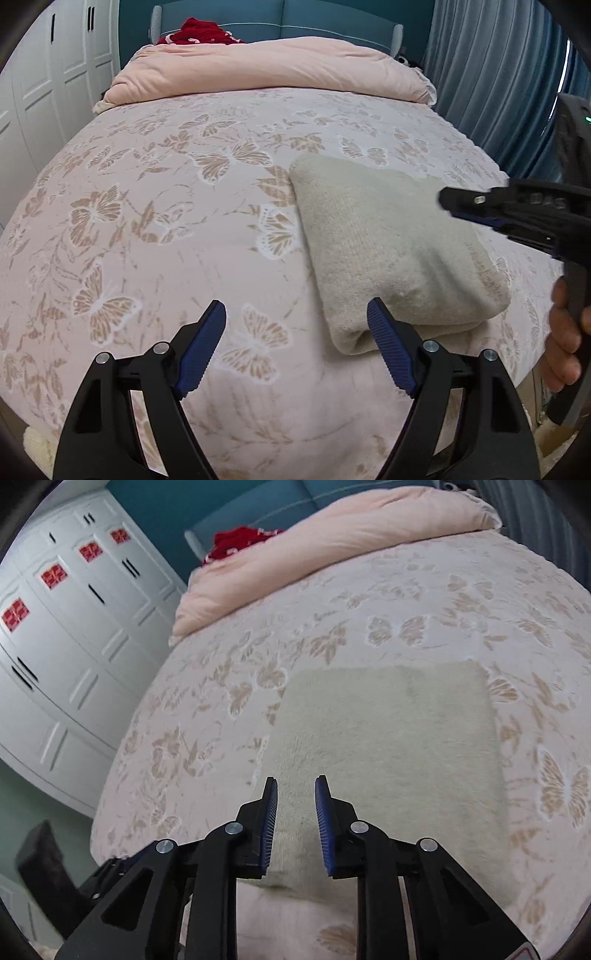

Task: Fold small clothes

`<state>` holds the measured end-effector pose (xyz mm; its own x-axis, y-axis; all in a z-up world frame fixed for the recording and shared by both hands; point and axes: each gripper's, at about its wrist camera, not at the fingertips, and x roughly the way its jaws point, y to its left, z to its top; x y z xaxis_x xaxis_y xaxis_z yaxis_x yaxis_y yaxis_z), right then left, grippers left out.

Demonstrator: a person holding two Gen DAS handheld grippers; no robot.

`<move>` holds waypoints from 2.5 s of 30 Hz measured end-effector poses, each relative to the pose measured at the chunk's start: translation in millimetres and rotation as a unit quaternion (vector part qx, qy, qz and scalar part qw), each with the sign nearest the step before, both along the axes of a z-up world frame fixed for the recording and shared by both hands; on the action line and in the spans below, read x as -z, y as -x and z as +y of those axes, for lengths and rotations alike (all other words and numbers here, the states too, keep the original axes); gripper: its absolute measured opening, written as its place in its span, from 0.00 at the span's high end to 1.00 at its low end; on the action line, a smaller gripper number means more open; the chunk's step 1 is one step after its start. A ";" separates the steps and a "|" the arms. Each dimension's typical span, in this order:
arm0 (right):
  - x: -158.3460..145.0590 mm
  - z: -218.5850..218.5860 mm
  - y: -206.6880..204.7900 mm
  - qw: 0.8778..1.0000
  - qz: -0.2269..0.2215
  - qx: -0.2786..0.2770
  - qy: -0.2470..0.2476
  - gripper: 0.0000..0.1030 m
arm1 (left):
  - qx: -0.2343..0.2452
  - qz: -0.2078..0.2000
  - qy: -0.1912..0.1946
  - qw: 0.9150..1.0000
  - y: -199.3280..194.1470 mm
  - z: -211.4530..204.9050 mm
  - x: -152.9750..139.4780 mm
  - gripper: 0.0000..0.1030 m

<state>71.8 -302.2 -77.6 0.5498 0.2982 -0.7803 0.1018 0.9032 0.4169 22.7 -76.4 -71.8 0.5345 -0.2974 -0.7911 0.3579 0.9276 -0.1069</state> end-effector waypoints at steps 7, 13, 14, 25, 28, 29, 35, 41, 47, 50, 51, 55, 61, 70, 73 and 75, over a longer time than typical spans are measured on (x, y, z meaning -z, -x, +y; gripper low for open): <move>41.6 37.3 -18.1 0.998 0.060 -0.024 0.007 0.84 | -0.030 0.015 -0.035 0.999 -9.9 18.4 8.5 0.26; 53.3 23.7 -4.1 0.997 0.079 -0.008 -0.006 0.83 | -0.028 0.029 -0.032 0.999 -15.4 13.0 16.9 0.26; 64.0 25.7 -4.6 0.997 0.081 -0.013 -0.013 0.84 | -0.027 0.028 -0.035 0.999 -15.4 9.7 17.5 0.26; 12.1 -97.2 54.0 0.988 0.017 0.151 0.014 0.45 | 0.021 0.043 0.063 0.997 -39.0 -32.2 -6.4 0.07; 43.4 -115.5 46.9 0.987 0.047 0.148 -0.043 0.45 | 0.017 0.084 0.083 0.993 -51.1 -50.5 1.4 0.07; 54.8 -116.0 41.0 0.986 0.061 0.145 -0.056 0.46 | 0.012 0.092 0.089 0.992 -52.0 -54.1 3.0 0.07; -0.5 -91.2 33.7 0.992 -0.040 0.093 -0.076 0.82 | 0.013 0.089 0.094 0.992 -46.6 -61.9 1.1 0.07; 6.0 -103.0 44.0 0.994 -0.037 0.100 -0.008 0.73 | 0.008 0.100 0.098 0.990 -55.5 -65.2 11.7 0.07; 54.8 -112.0 60.7 0.990 0.027 0.140 0.015 0.30 | 0.004 0.134 0.105 0.985 -72.3 -69.6 33.0 0.07; 59.8 -108.2 60.0 0.992 0.026 0.120 0.023 0.24 | -0.013 0.148 0.100 0.984 -88.4 -65.1 46.8 0.07; 68.5 -108.0 57.5 0.992 0.040 0.115 0.017 0.24 | -0.016 0.164 0.107 0.981 -94.3 -63.8 54.0 0.06; 100.5 -126.5 59.4 0.983 0.054 0.131 -0.116 0.15 | -0.019 0.259 0.179 0.949 -114.9 -59.7 94.2 0.05; 116.6 -139.5 42.8 0.957 0.035 0.147 -0.247 0.14 | -0.036 0.276 0.186 0.942 -121.6 -74.9 107.4 0.04; 78.8 -116.2 46.0 0.954 0.013 0.145 -0.263 0.63 | 0.032 0.281 0.186 0.941 -101.0 -65.5 69.4 0.47; 62.8 -103.0 90.4 0.959 0.013 0.133 -0.249 0.62 | 0.060 0.312 0.184 0.930 -61.6 -52.1 62.2 0.47; 68.0 -93.1 123.0 0.957 0.031 0.133 -0.255 0.60 | 0.074 0.317 0.165 0.931 -29.3 -42.4 62.7 0.47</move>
